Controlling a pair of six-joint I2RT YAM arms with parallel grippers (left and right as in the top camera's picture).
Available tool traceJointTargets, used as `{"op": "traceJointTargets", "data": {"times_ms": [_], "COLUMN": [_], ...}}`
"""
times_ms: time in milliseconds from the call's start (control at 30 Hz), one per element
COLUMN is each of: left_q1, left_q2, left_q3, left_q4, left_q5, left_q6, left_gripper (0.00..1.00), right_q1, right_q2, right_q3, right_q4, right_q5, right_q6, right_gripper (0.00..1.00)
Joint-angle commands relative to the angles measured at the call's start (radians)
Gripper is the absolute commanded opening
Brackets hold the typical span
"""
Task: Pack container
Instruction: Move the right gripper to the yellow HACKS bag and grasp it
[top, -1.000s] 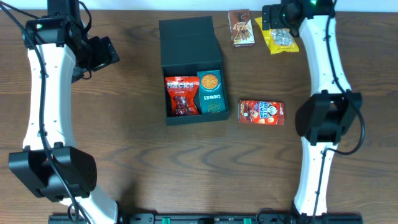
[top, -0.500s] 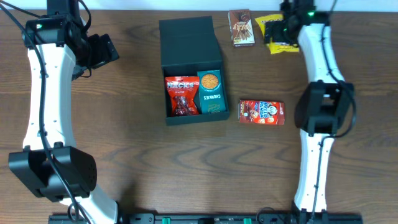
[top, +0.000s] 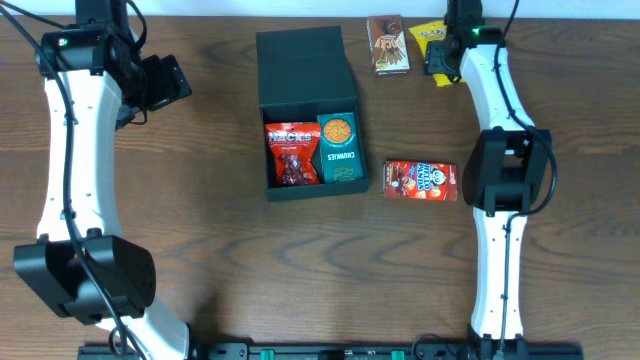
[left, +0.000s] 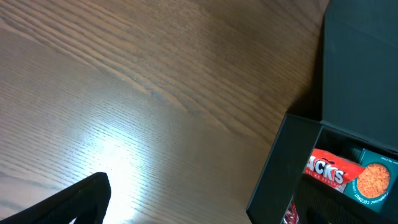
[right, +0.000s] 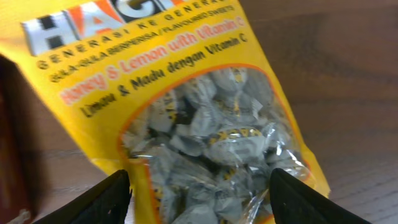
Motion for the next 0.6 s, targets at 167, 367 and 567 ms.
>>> {"op": "traceJointTargets", "data": {"times_ms": [167,367,567], "left_q1": [-0.003,-0.003,-0.003], "left_q2": [0.000,0.000,0.000], "left_q3": [-0.002,-0.002,-0.002], "left_q4": [-0.003,-0.003,-0.003], "left_q5": [0.000,0.000,0.000], "left_q6": [-0.008,-0.007,-0.007], "left_gripper": [0.95,0.95,0.95], "right_q1": [0.023,0.024,0.026], "right_q2": [0.045,0.045,0.039], "right_q3": [-0.003,-0.003,0.012], "right_q4": [0.000,-0.012,-0.043], "right_q5": [0.053,0.052,0.045], "right_q6": [0.022,0.027,0.030], "right_gripper": [0.38,0.06,0.01]}}
